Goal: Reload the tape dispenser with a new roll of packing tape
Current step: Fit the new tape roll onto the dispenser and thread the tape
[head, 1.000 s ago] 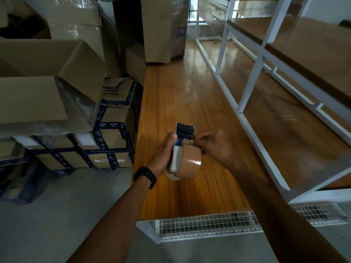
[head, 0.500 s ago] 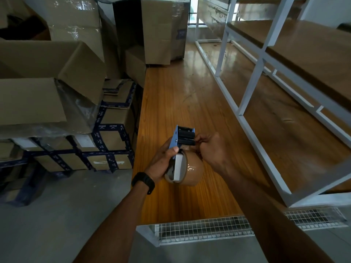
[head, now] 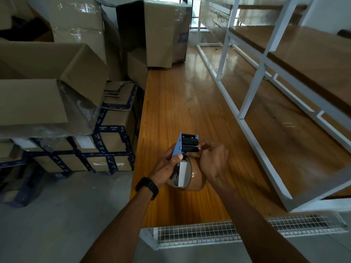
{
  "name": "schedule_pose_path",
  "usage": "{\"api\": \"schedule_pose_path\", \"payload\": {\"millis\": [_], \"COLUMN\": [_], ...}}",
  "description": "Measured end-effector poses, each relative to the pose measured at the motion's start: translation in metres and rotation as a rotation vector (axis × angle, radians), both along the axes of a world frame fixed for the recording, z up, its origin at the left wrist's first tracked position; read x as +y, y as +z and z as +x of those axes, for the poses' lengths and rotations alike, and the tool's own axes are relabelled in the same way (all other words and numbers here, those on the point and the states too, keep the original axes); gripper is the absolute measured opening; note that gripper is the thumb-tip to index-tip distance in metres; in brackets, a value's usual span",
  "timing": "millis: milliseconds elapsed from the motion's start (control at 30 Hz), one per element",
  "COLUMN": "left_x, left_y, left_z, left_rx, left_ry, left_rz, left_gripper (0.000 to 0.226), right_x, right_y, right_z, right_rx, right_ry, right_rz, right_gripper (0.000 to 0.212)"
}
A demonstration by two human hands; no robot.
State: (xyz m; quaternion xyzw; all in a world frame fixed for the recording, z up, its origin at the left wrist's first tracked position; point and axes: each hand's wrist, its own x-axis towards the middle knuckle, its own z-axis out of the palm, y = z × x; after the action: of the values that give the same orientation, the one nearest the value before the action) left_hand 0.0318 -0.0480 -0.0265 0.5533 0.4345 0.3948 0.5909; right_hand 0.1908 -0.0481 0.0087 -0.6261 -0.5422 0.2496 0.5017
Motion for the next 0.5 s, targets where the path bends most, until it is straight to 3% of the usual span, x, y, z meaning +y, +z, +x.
{"api": "schedule_pose_path", "payload": {"millis": [133,267,367,500], "left_x": [0.003,-0.001,-0.004,-0.005], "left_y": [0.006,0.0,-0.002,0.0], "left_z": [-0.001,-0.002,0.0,0.001], "left_rx": [0.01,-0.012,-0.028,-0.109], "left_ry": [-0.021,0.025,0.015,0.021], "left_rz": [-0.017,-0.043,-0.086,-0.109], "left_gripper": [0.048,0.041,0.031,0.054], "right_x": [0.0,-0.002,-0.001,-0.001], "right_y": [-0.002,-0.006,-0.01,0.003], "right_z": [0.002,0.007,0.011,0.014], "right_rx": [-0.053,-0.252,-0.347,-0.389], "right_ry": [-0.005,0.061,0.079,0.149], "right_rz": [0.059,0.222,0.238,0.282], "right_gripper": [0.029,0.022,0.017,0.01]}}
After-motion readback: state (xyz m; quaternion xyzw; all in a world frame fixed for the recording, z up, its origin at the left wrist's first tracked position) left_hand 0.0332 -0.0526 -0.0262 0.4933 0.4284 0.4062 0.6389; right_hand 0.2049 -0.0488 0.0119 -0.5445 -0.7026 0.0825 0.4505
